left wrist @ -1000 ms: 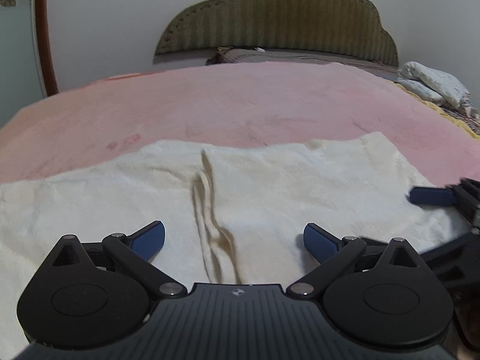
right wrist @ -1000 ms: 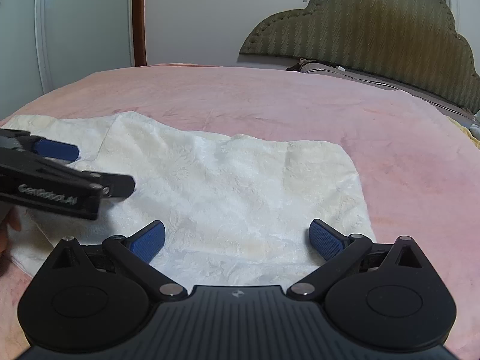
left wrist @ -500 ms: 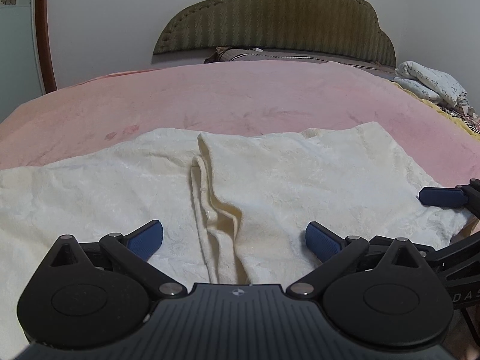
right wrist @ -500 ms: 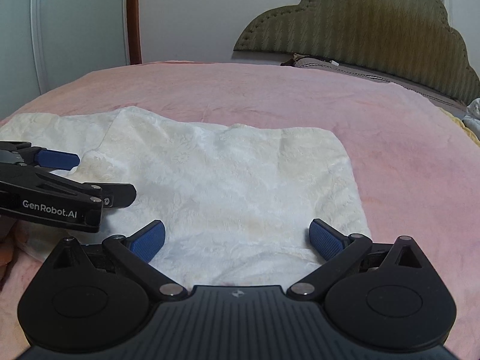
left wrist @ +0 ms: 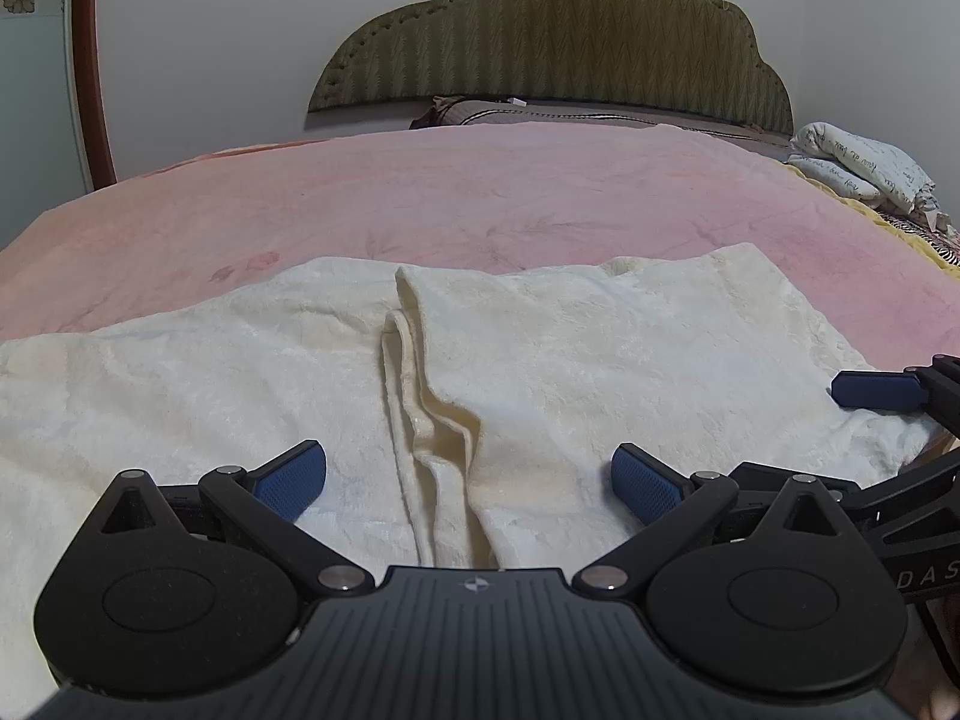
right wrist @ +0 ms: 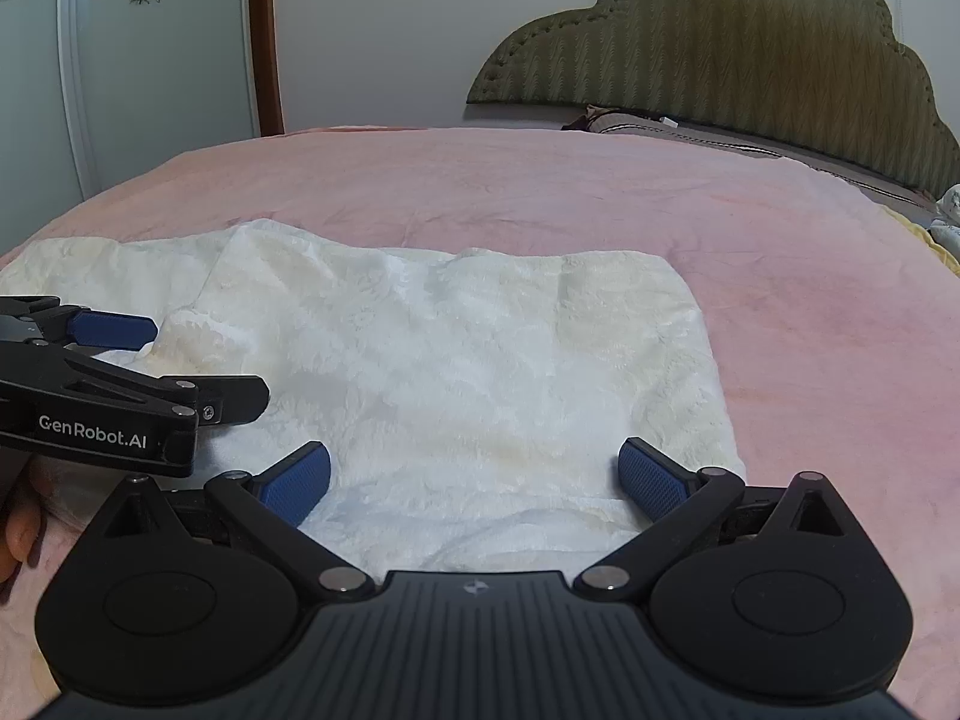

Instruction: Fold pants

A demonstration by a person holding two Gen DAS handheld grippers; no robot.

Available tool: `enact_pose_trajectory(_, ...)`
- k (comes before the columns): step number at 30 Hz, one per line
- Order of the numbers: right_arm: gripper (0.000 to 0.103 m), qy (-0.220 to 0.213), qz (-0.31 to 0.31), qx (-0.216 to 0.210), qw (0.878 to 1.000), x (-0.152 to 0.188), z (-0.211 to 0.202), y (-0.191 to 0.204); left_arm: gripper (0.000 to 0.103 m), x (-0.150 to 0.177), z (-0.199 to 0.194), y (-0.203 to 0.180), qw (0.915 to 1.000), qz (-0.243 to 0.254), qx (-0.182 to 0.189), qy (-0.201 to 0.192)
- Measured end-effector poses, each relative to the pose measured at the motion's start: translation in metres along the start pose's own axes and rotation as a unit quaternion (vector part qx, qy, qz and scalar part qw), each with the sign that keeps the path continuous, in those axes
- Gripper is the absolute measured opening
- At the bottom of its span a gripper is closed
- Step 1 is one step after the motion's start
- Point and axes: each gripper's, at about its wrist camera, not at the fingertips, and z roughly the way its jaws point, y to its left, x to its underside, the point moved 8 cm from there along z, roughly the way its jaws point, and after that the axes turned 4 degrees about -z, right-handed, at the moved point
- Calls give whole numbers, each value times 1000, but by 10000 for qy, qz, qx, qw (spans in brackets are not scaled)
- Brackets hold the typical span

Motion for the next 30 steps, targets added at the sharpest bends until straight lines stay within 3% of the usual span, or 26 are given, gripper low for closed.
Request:
enact_pose_trajectory(9,103,21,-18,85,10000,0,-2,1,103,-1,-7,9,9993,-161,-330,-106)
enact_pose_trajectory(30,103,23,-20,103,9999,-1,0,3,103,0,-6,10,9992,-201,-347,-20)
